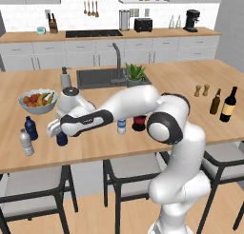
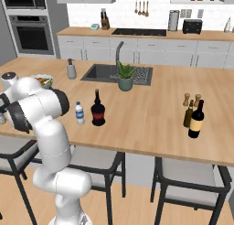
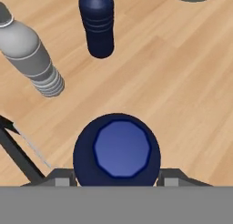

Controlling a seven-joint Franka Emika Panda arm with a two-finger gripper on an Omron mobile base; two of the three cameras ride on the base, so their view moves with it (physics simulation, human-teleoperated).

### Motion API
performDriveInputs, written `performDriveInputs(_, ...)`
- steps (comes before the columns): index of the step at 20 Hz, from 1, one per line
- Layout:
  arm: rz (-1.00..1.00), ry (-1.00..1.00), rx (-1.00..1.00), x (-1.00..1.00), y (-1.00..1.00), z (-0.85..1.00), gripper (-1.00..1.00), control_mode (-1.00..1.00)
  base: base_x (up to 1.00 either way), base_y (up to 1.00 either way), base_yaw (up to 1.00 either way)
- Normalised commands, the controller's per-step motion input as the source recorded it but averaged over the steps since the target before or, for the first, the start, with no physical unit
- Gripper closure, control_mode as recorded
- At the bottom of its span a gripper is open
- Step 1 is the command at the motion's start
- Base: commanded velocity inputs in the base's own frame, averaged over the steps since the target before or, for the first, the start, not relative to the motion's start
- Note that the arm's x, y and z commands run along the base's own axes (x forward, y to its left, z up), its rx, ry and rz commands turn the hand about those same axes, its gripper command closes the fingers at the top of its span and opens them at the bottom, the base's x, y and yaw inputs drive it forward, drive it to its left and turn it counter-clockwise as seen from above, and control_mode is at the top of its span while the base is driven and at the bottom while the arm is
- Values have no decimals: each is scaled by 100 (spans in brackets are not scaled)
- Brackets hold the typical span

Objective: Move the plastic bottles in the middle to the plastics group, and the glass bottles in the middle to the glass group.

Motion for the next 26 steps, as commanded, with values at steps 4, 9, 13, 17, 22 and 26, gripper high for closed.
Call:
performDriveInputs(4, 0, 5, 0, 9, 21, 0, 100, -100, 0, 0, 0)
performDriveInputs(9, 0, 5, 0, 28, 31, -11, 100, -100, 0, 0, 0)
performDriveInputs(13, 0, 0, 0, 15, 24, -22, 100, -100, 0, 0, 0)
performDriveInputs(17, 0, 0, 0, 0, 33, -26, 100, -100, 0, 0, 0)
performDriveInputs(22, 0, 0, 0, 4, 10, -29, 100, -100, 0, 0, 0)
performDriveInputs(26, 0, 0, 0, 3, 10, -34, 100, -100, 0, 0, 0)
